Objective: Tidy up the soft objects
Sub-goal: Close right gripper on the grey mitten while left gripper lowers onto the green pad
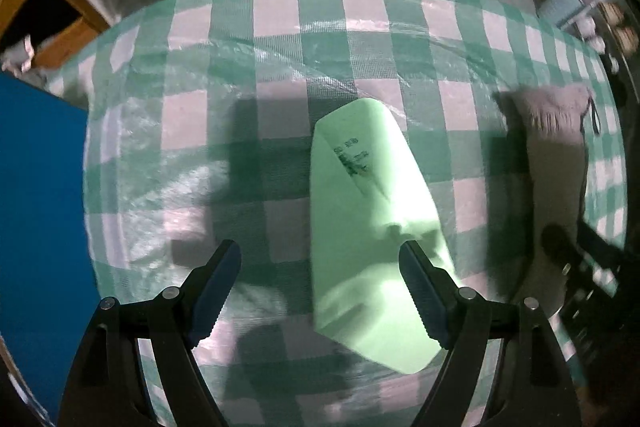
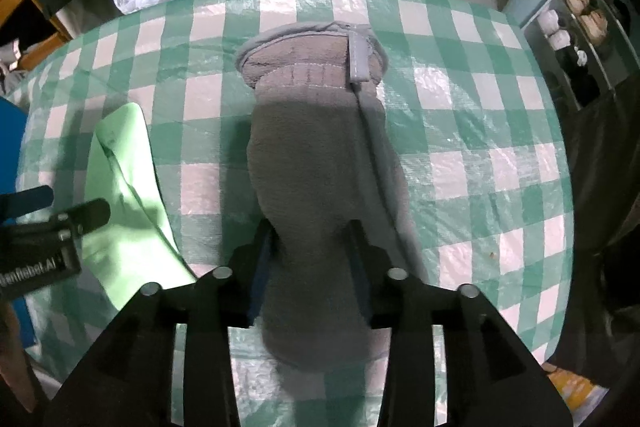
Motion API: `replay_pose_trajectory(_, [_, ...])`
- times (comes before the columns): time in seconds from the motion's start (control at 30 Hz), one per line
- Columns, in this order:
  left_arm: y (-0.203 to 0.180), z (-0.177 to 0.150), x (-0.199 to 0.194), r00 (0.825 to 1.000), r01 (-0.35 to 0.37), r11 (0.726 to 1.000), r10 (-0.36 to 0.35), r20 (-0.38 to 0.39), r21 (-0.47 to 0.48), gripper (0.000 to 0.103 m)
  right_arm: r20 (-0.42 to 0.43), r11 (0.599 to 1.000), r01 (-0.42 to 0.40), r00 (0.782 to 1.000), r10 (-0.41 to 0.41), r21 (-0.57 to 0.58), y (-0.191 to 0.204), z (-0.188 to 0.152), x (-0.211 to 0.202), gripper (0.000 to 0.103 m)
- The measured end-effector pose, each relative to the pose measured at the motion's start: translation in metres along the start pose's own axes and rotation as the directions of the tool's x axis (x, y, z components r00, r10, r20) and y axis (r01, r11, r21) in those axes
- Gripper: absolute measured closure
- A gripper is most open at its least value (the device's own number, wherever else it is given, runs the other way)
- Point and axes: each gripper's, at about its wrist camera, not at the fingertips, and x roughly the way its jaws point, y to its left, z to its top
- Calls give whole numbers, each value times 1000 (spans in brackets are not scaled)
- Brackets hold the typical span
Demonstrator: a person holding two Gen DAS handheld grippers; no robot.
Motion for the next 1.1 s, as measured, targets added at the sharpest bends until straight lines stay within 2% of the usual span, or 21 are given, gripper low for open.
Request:
replay_pose_trajectory(0.2, [-6, 5, 7, 1000, 19, 998, -20, -20, -52, 20, 3, 1000, 9, 1000, -9, 12, -6, -4, 2, 41])
replay_pose_trajectory(0.47, [-26, 11, 16, 998, 55, 995, -58, -36, -83, 20, -6, 1000, 5, 1000, -4, 25, -11, -6, 8, 39])
replay_pose_trajectory(0.57, [-29, 15, 22, 997, 56, 994, -60, -38, -98, 15, -6, 1000, -4, 1000, 4, 29, -12, -7, 8, 39])
replay_pose_trajectory(0.8, [-46, 31, 35, 1000, -3, 996, 1, -27, -91, 12, -7, 999, -20, 1000, 20, 32, -15, -6, 11, 38])
replay_pose_trajectory(1.0, [-80, 34, 47, 996, -86, 995, 85, -18, -45, 11, -7, 998, -30, 1000, 31, 52, -22, -7, 12, 38])
replay_pose_trajectory(1.1, [-88, 34, 49, 996, -85, 996, 85, -5, -36, 11, -6, 998, -32, 999, 32, 52, -22, -7, 11, 38])
